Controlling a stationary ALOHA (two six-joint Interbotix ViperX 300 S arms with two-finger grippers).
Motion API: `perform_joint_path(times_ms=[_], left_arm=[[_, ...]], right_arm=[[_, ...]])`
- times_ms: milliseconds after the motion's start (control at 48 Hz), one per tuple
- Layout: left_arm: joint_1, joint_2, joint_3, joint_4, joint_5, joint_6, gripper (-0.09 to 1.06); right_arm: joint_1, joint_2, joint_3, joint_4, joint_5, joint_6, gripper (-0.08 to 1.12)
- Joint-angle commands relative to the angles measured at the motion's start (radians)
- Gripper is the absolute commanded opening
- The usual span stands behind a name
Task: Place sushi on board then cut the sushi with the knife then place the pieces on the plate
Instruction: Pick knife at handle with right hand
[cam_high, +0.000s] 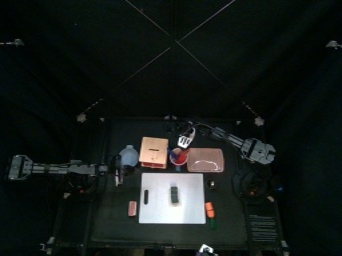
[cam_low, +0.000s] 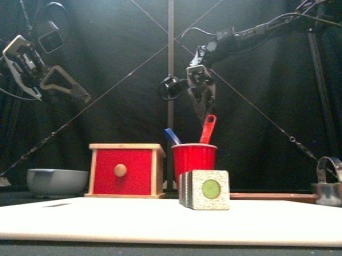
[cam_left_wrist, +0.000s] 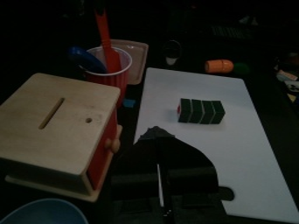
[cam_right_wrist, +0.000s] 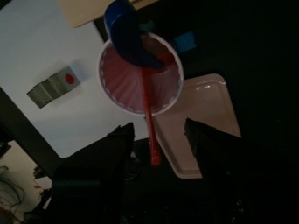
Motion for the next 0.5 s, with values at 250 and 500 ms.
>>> perform_joint_path(times_ms=[250, 500], left_arm=[[0.020, 0.002, -0.012, -0.002, -0.005, 0.002, -0.02], [0.025, 0.002, -0.012, -0.002, -0.005, 0.000, -0.02]], right_arm=[[0.002, -0.020, 0.037, 0.009, 0.002, -0.003, 0.85], [0.003, 0.005, 0.038, 0.009, 0.002, -0.003, 0.85]])
